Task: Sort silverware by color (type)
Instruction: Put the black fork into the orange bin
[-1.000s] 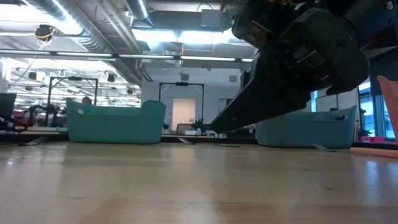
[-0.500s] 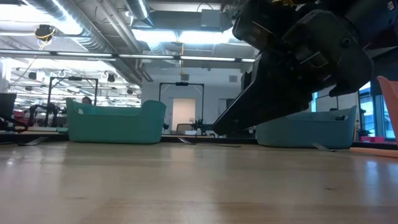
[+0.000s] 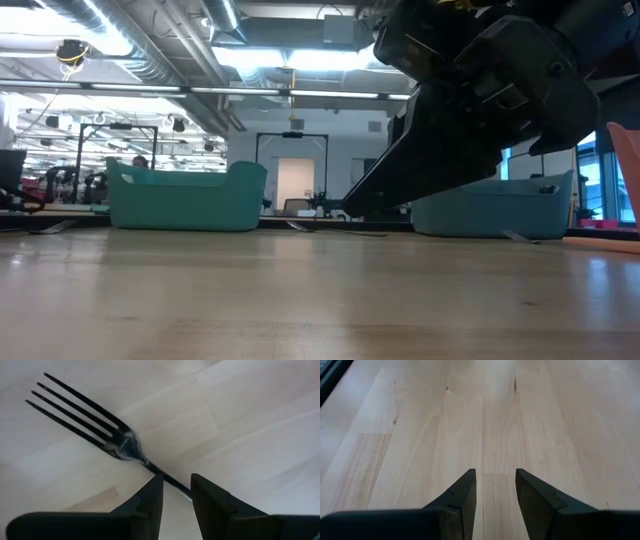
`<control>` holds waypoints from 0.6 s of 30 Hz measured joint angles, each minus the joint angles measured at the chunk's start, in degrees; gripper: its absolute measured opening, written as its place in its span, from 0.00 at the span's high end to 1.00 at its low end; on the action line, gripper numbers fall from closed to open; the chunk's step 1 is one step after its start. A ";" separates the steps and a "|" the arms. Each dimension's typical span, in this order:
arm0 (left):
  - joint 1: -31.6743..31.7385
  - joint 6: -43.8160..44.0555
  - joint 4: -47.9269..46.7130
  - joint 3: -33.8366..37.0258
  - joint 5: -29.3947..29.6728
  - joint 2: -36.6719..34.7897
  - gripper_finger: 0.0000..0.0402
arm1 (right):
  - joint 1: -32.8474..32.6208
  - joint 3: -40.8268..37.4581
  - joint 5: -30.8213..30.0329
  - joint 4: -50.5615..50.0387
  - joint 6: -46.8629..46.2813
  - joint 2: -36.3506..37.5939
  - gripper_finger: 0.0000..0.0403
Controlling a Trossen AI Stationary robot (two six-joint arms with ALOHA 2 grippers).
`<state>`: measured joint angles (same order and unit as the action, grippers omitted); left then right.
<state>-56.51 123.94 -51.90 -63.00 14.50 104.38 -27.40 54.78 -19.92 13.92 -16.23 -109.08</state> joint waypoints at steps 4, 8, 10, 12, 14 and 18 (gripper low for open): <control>-0.02 0.27 0.00 -0.03 -0.51 0.07 0.77 | 0.00 0.00 0.00 -0.01 0.00 0.00 0.69; -0.02 1.55 0.57 0.13 -2.06 1.16 0.77 | 0.00 0.00 0.00 -0.01 0.00 0.00 0.69; -0.06 1.77 1.77 0.58 -1.00 1.85 0.77 | 0.00 0.00 0.00 -0.01 0.00 0.00 0.69; 0.12 1.65 2.12 0.77 -1.05 2.39 0.77 | 0.02 0.00 0.00 -0.01 0.00 0.00 0.69; 0.11 0.36 2.05 0.83 -1.16 2.56 0.77 | 0.02 0.00 -0.02 -0.01 0.00 0.00 0.69; 0.13 -3.92 2.11 0.87 -1.31 2.61 0.77 | 0.02 0.00 -0.03 -0.01 0.00 0.00 0.69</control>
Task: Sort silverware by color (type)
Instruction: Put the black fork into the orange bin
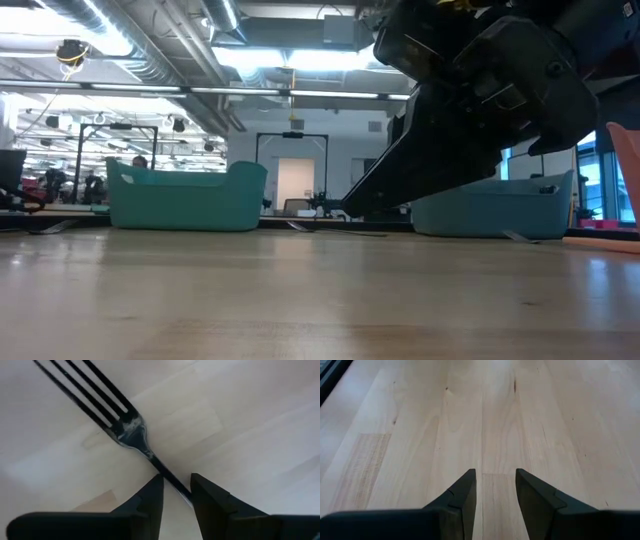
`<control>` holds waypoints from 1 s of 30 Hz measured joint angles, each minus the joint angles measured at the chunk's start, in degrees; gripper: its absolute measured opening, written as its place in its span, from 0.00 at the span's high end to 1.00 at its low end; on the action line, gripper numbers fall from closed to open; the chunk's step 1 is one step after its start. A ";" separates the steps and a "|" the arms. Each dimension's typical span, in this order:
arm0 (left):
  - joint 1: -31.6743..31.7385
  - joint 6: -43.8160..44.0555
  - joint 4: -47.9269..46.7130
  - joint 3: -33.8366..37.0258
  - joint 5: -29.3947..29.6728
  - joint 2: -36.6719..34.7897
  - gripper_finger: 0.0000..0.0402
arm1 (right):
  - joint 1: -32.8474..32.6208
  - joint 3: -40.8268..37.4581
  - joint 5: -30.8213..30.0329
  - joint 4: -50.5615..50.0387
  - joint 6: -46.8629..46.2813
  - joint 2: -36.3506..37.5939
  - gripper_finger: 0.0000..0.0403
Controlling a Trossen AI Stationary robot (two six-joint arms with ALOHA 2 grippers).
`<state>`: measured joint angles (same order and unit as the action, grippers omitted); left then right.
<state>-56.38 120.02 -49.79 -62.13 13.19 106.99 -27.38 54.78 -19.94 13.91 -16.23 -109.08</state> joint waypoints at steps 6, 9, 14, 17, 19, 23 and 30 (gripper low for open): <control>-0.04 -4.56 -0.14 0.09 1.67 0.10 0.85 | 0.00 0.00 0.02 -0.07 0.00 0.00 0.69; -0.04 -7.01 -0.17 0.11 2.12 0.12 0.91 | 0.02 0.00 0.02 -0.09 0.00 0.00 0.69; -0.11 -10.32 -0.17 0.13 4.21 0.17 0.98 | 0.02 0.00 0.34 -0.10 -0.69 0.00 0.69; -0.04 -12.99 -0.17 0.15 5.67 0.21 0.97 | 0.02 0.00 1.45 -0.19 -0.84 0.00 0.69; -0.05 -14.64 -0.10 0.20 7.07 0.04 0.97 | 0.05 0.00 1.05 -0.08 -1.52 0.00 0.68; -0.55 -17.92 -0.30 0.57 14.78 -0.46 0.97 | 0.89 0.00 3.58 2.40 -1.62 0.00 0.64; -0.96 -26.08 0.09 0.46 32.06 -4.28 0.97 | 1.97 0.14 6.72 9.75 0.37 0.00 0.41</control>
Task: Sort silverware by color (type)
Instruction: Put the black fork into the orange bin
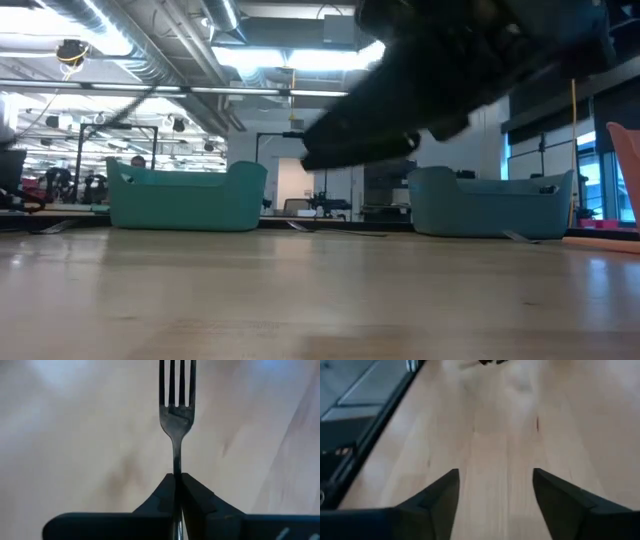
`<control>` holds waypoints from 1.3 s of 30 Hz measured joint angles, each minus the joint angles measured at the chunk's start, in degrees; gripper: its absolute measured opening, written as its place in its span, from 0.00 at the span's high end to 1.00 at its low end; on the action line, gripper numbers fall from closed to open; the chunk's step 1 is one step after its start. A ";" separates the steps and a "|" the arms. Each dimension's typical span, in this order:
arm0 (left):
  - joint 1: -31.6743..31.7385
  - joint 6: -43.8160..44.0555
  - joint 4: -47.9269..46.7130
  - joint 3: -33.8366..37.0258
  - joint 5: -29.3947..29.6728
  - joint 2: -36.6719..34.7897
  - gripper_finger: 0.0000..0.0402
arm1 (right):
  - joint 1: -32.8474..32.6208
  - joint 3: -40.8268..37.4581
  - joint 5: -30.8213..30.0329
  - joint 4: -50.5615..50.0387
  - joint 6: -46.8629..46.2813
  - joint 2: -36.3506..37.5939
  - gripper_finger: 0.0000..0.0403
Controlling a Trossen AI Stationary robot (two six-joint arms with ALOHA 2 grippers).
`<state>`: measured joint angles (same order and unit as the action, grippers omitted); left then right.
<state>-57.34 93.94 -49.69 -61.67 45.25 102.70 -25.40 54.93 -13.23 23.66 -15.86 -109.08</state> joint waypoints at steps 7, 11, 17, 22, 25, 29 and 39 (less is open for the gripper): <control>0.22 -13.30 4.09 -0.08 21.89 -1.41 0.98 | 0.34 0.66 -3.73 10.22 6.08 0.00 0.32; 0.87 -19.80 7.97 -0.09 31.11 -1.26 0.98 | 0.60 0.66 -7.63 19.95 9.76 0.00 0.34; 3.86 -28.96 12.70 -0.13 35.58 -1.26 0.98 | 1.22 1.64 -8.18 27.71 13.22 0.00 0.39; 6.91 -32.09 15.41 -0.16 36.24 -1.12 0.98 | 1.57 4.18 -8.52 27.44 15.16 0.00 0.42; 7.87 -34.86 18.00 -0.17 34.65 -1.02 0.98 | 1.54 4.67 -12.24 27.10 15.79 0.00 0.42; 8.11 -40.21 22.92 -0.17 34.30 -1.02 0.98 | 2.35 5.12 -14.29 27.13 15.80 0.00 0.43; 9.52 -44.62 24.94 -0.22 31.77 -1.02 0.98 | 3.40 5.12 -12.56 27.23 16.50 0.00 0.56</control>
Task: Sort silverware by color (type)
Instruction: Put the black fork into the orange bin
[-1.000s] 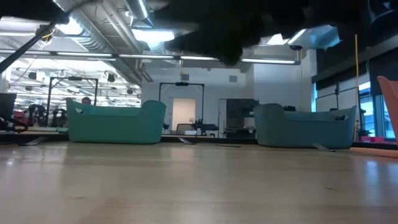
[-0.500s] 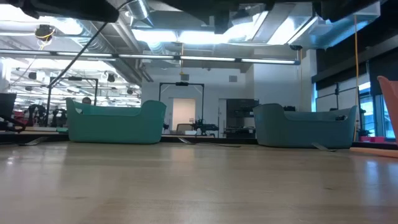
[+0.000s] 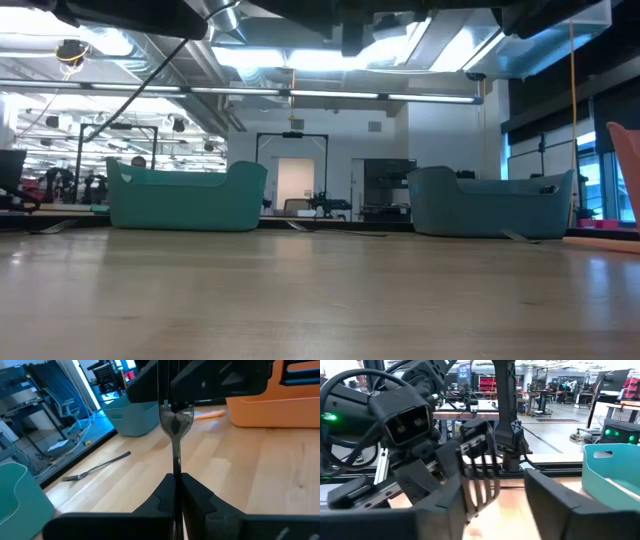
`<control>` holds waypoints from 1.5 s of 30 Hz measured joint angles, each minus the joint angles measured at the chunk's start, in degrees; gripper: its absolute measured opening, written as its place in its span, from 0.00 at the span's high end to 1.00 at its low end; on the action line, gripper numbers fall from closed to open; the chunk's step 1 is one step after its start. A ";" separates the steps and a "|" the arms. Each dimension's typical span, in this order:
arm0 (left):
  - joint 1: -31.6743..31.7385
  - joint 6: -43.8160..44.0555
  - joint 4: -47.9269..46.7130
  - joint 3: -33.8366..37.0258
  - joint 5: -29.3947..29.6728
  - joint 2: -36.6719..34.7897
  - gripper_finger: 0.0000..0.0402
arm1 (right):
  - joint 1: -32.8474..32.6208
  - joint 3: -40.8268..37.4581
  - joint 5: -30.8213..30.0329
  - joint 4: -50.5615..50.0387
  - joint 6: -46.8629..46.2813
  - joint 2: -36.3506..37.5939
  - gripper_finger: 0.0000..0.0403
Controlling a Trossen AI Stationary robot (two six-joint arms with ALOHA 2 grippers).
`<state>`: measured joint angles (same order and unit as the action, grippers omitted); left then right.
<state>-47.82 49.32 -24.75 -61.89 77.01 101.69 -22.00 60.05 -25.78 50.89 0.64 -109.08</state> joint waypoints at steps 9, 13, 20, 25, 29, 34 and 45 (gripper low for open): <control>-0.06 -0.17 0.06 0.00 0.16 0.00 0.94 | 0.83 0.00 -0.06 -0.13 2.85 0.00 0.98; -0.07 1.31 0.02 0.00 -0.02 0.00 0.93 | 1.30 0.00 0.65 -0.16 3.09 0.00 0.97; 0.07 2.01 -0.09 0.00 -3.24 0.00 0.89 | 1.40 0.00 0.94 -0.93 5.01 0.00 0.99; -0.81 1.53 -0.15 0.00 -4.88 -0.18 0.77 | 1.38 0.00 -0.52 -1.70 7.11 0.07 0.99; -2.61 1.49 -0.31 -0.02 -6.80 -1.11 0.71 | 1.51 0.00 -3.98 -3.48 8.75 0.13 1.00; -4.39 0.18 -1.22 -0.04 -9.44 -1.22 0.70 | 1.48 0.00 -5.78 -6.14 8.84 0.20 1.00; -4.57 3.67 -4.67 2.07 -11.56 -1.22 0.70 | 1.44 0.00 -9.24 -9.67 8.88 0.24 1.00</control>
<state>-52.39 52.99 -29.43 -59.81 65.46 100.47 -20.56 60.05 -35.02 41.22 9.52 -108.84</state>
